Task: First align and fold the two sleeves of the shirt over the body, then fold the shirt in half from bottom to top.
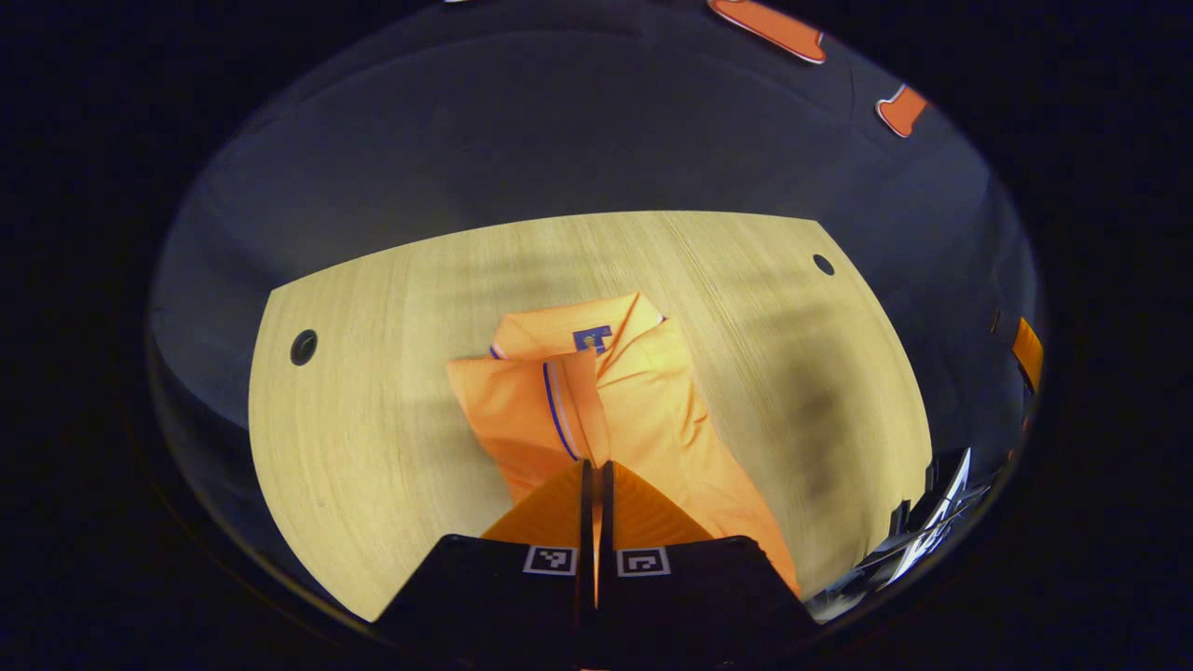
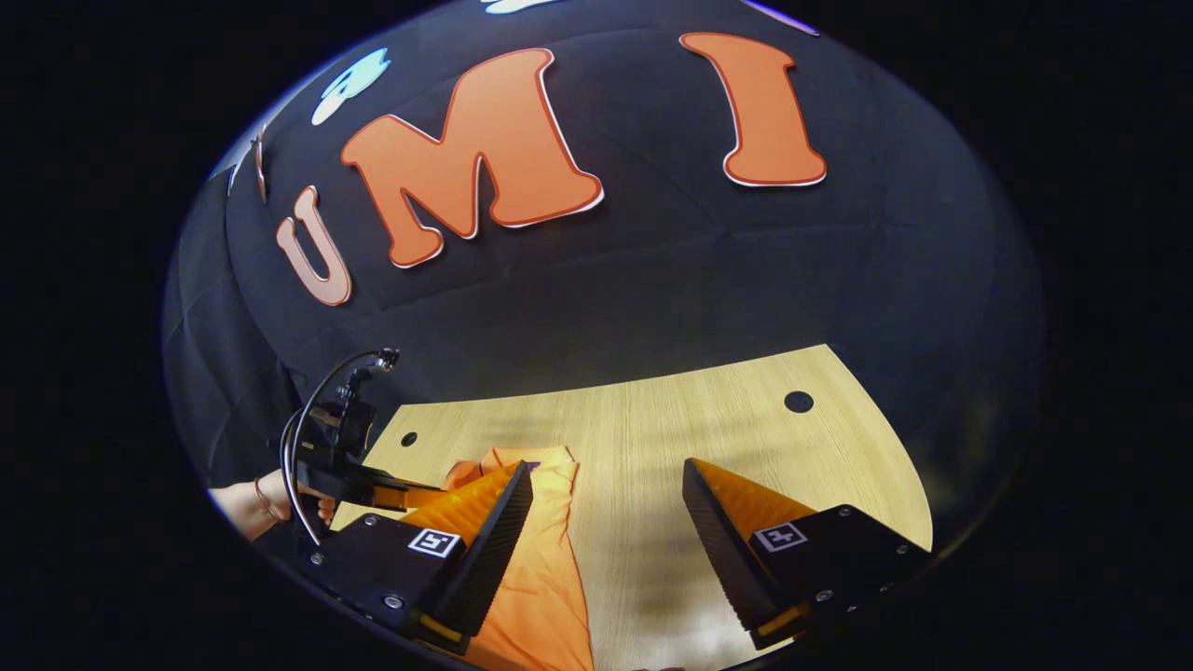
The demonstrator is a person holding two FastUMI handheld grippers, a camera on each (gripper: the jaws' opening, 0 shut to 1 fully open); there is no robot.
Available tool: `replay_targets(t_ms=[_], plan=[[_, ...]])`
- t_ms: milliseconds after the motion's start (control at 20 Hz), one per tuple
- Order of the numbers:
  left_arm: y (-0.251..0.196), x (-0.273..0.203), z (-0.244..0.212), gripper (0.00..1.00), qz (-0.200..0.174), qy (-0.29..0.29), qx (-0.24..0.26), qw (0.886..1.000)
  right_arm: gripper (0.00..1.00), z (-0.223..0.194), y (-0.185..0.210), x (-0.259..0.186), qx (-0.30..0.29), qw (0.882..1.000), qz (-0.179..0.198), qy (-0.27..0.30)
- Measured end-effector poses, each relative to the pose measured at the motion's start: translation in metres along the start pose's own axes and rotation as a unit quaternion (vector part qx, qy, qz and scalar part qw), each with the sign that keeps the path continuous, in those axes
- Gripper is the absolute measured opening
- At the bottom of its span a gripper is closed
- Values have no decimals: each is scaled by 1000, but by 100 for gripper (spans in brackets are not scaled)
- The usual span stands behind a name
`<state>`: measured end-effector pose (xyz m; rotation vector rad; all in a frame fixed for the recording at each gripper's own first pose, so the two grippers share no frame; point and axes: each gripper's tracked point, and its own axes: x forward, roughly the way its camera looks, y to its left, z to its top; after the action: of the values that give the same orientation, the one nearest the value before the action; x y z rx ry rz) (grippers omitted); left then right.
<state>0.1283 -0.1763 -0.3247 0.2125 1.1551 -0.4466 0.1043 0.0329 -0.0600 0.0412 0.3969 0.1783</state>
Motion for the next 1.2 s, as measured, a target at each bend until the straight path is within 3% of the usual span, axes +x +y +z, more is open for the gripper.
replay_targets(t_ms=[350, 550, 750, 800, 850, 900, 1000, 1150, 1200], plan=[[-45, 42, -12, 1, -3, 33, 34, 999, 99, -15, -19, 4, 8, 1000, -8, 17], [-51, 72, -23, 1, 20, 52, 33, 998, 99, -23, -30, 6, 15, 999, -14, 29], [-67, 84, -24, 6, -2, 47, 25, 999, 99, -29, -33, 10, 16, 999, -19, 38], [-69, 86, -24, 15, -7, 46, 18, 999, 99, -31, -32, 11, 15, 999, -18, 41], [-72, 85, -28, 16, -15, 48, 13, 999, 99, -33, -31, 12, 14, 999, -18, 43], [-70, 90, -27, 34, -12, 46, 7, 999, 99, -36, -30, 12, 14, 999, -17, 46], [-69, 86, -28, 55, -14, 39, -8, 999, 99, -40, -25, 11, 15, 998, -15, 51], [-61, 78, -30, 100, -11, 27, -35, 999, 99, -45, -21, 10, 19, 998, -14, 57], [-58, 74, -30, 100, -8, 21, -37, 999, 99, -46, -19, 10, 18, 998, -13, 58]])
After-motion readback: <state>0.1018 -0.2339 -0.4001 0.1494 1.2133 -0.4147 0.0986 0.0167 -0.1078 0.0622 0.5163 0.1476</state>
